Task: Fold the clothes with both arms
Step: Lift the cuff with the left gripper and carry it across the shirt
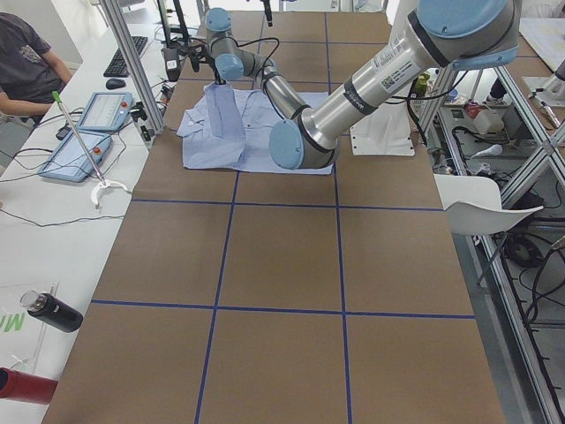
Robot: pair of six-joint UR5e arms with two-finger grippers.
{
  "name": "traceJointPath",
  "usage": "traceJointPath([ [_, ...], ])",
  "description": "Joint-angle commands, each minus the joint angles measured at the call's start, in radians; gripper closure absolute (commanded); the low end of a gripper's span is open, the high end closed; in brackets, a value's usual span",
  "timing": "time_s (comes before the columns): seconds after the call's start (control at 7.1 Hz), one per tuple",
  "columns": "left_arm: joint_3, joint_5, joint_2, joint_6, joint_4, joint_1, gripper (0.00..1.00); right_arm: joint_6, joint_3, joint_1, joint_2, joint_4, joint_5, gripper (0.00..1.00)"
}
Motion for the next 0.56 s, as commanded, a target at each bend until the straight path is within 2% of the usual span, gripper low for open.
traceJointPath([
  [0.0,0.083,0.060,-0.005,-0.081,-0.157,0.059,1.00,-0.001,-0.005,0.000,-0.001,0.000,0.002,0.00],
  [0.14,0.103,0.126,-0.004,-0.083,-0.187,0.120,1.00,-0.003,-0.007,0.000,-0.001,0.000,0.002,0.00],
  [0.42,0.108,0.199,-0.003,-0.085,-0.190,0.226,1.00,-0.001,-0.012,-0.002,-0.001,0.003,0.005,0.00],
])
